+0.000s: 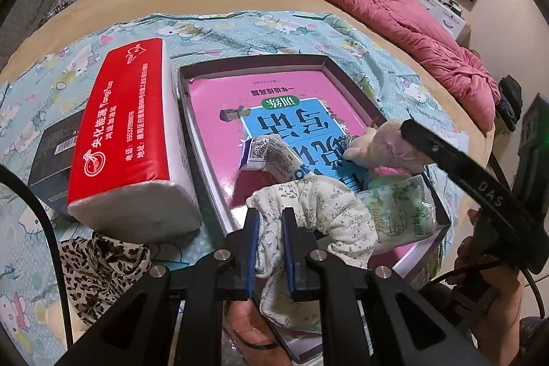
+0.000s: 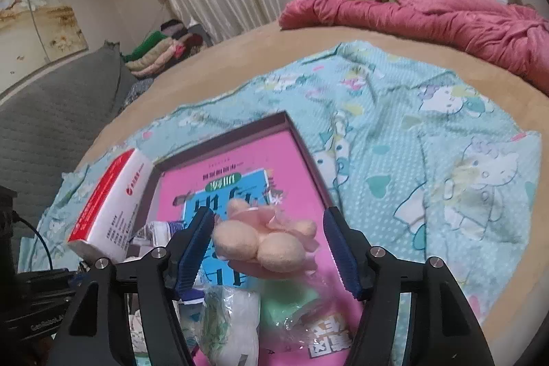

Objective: Organize soft objects
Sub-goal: 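Lower scrunchie into tray with left tool while right tool lowers pink bear, then open both tools to release scrunchie and pink bear into tray, then withdraw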

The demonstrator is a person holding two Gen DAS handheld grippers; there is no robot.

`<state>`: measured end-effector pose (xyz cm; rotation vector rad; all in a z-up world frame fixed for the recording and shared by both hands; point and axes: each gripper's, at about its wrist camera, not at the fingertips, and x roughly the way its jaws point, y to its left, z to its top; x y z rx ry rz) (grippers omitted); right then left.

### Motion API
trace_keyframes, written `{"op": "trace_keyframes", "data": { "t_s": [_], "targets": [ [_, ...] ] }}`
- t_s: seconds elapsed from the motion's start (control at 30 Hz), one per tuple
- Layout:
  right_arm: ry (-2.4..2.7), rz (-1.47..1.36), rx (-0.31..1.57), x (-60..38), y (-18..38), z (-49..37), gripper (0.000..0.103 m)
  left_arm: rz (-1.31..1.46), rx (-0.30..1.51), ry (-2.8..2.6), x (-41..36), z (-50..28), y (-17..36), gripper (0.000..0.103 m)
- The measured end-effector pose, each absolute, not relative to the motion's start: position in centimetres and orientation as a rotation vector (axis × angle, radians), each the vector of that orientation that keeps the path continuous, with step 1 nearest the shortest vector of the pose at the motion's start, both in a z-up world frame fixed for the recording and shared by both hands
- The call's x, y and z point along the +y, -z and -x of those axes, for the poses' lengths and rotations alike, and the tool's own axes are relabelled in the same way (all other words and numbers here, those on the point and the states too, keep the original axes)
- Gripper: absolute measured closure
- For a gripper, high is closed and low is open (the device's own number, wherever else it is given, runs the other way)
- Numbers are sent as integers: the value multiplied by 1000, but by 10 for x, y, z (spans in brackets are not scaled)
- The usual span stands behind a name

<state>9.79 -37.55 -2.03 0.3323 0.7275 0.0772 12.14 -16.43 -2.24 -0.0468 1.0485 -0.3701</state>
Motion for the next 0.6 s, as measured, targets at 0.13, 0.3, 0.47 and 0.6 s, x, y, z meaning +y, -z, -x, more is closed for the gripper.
{"op": "trace_keyframes", "data": {
  "t_s": [0.13,0.3,0.47,0.6],
  "targets": [
    [-73,-346,672,-380,10,-90,29,49,1046,368,-164,-121,20,83],
    [-73,-333,640,-380,1,-84,29,52,1048,373,-165,-120,19,72],
    [-66,-322,631,-378,-3,-81,29,47,1046,374,-165,-118,17,69],
    [-59,-310,628,-377,-4,-79,28,43,1041,377,-165,-116,15,55]
  ]
}}
